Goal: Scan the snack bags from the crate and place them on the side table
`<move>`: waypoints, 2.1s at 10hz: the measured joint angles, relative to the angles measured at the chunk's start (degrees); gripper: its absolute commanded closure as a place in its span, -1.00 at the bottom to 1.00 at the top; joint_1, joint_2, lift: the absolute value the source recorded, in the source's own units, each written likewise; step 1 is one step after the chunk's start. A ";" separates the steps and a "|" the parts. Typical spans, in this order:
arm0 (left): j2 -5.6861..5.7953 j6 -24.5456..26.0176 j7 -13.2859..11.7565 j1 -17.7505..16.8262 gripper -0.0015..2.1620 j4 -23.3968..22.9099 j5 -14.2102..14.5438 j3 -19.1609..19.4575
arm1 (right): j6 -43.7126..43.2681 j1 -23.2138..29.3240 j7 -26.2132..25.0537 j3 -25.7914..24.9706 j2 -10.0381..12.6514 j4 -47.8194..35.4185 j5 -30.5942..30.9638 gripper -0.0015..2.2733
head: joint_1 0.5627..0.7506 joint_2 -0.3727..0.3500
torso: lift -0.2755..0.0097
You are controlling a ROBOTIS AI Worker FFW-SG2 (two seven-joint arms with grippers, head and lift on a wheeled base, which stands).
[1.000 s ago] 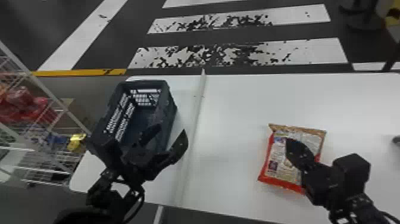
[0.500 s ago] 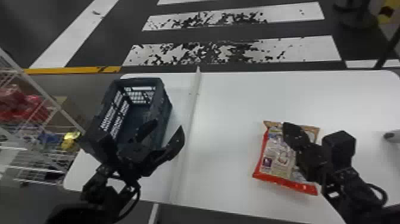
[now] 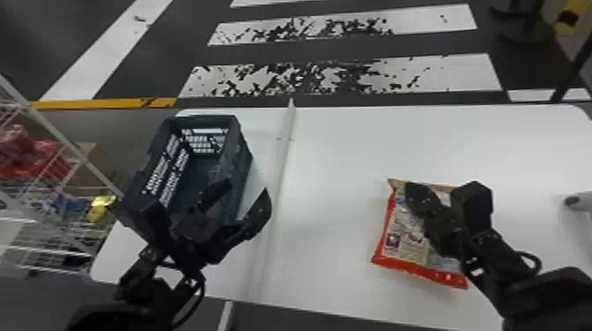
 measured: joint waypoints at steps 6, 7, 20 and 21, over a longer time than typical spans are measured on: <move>-0.04 0.00 -0.16 0.16 -0.96 0.13 0.00 -0.11 | 1.95 -4.66 1.50 2.01 0.18 7.94 2.01 0.95 | 0.41 0.55 | 0.36; -0.03 0.00 -0.15 0.16 -0.96 0.10 0.00 -0.12 | 2.93 -2.59 1.49 0.75 0.00 3.07 2.04 0.95 | 0.41 0.55 | 0.36; 0.00 -1.16 -0.33 1.72 -0.96 0.01 0.07 -0.40 | 9.26 7.08 4.63 8.05 -1.10 -12.32 7.88 0.95 | 0.41 0.91 | 0.36; 0.05 -1.56 -0.34 2.07 -0.96 -0.03 0.15 -0.34 | 9.67 6.45 4.36 8.19 -1.02 -11.26 8.24 0.95 | 0.41 0.91 | 0.36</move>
